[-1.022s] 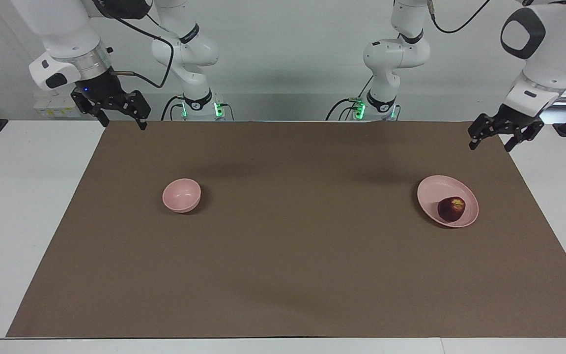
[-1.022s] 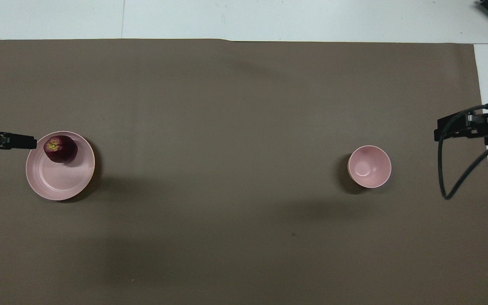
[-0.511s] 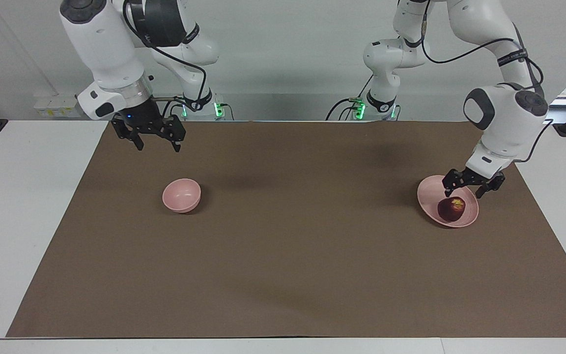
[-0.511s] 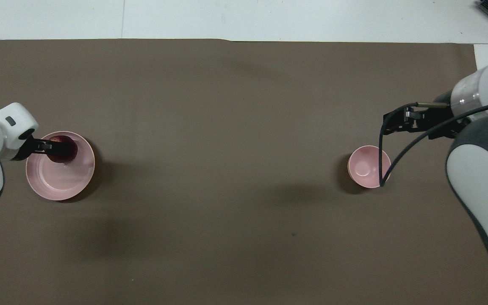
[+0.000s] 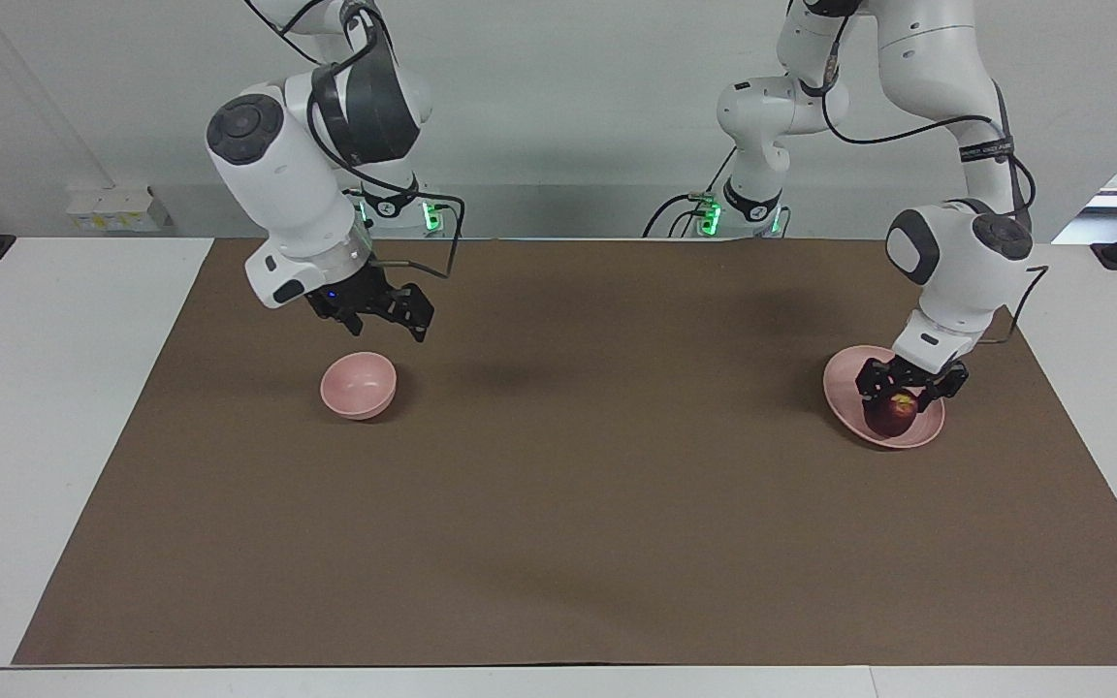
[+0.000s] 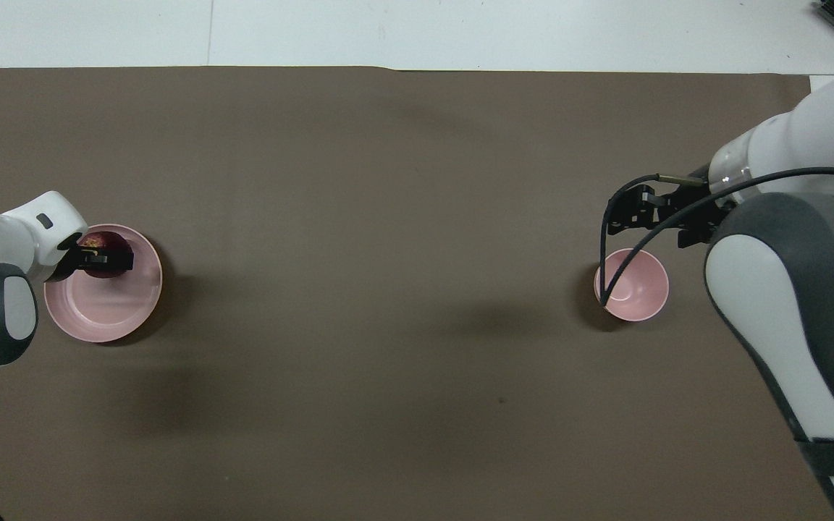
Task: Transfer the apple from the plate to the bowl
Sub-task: 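Lift the apple with the left gripper toward the right gripper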
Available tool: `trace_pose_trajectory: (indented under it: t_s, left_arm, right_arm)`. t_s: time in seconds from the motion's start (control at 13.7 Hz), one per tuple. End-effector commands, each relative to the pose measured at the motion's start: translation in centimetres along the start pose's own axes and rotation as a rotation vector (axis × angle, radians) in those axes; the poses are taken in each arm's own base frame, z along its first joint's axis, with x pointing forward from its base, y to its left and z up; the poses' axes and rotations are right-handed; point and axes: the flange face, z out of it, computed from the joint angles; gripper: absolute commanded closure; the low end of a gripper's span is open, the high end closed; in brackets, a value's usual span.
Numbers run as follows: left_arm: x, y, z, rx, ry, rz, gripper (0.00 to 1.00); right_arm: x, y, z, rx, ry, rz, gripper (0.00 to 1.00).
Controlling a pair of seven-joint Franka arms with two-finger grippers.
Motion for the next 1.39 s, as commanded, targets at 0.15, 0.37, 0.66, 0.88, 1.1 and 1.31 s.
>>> trace_pose_trajectory:
  t_s: [0.15,0.37,0.66,0.88,1.1,1.31]
  left_arm:
    - [0.9,-0.6,-0.7,0.009,0.029,0.005,0.93]
    - [1.4,0.0,-3.9,-0.001,0.044,0.003,0.93]
    - [2.9,3.5,-9.3,-0.174,0.043,-0.067,0.93]
    - [3.0,7.3,-10.6,-0.373,0.066,-0.153,0.98]
    - [3.5,10.8,-11.1,-0.549,0.103,-0.245,1.0]
    - [4.1,14.7,-11.9,-0.656,0.165,-0.304,1.0]
  right_arm:
    - [-0.1,-1.9,3.2,0.148,-0.1,0.138,0.0]
    - [-0.8,-4.4,4.4,0.215,-0.155,0.262,0.0]
    - [-1.7,-7.7,5.0,0.309,-0.214,0.425,0.0]
    - [-2.5,-10.3,5.9,0.376,-0.265,0.539,0.0]
    - [-3.0,-13.0,7.1,0.479,-0.329,0.652,0.0]
    - [-3.3,-15.2,9.7,0.503,-0.346,0.699,0.0]
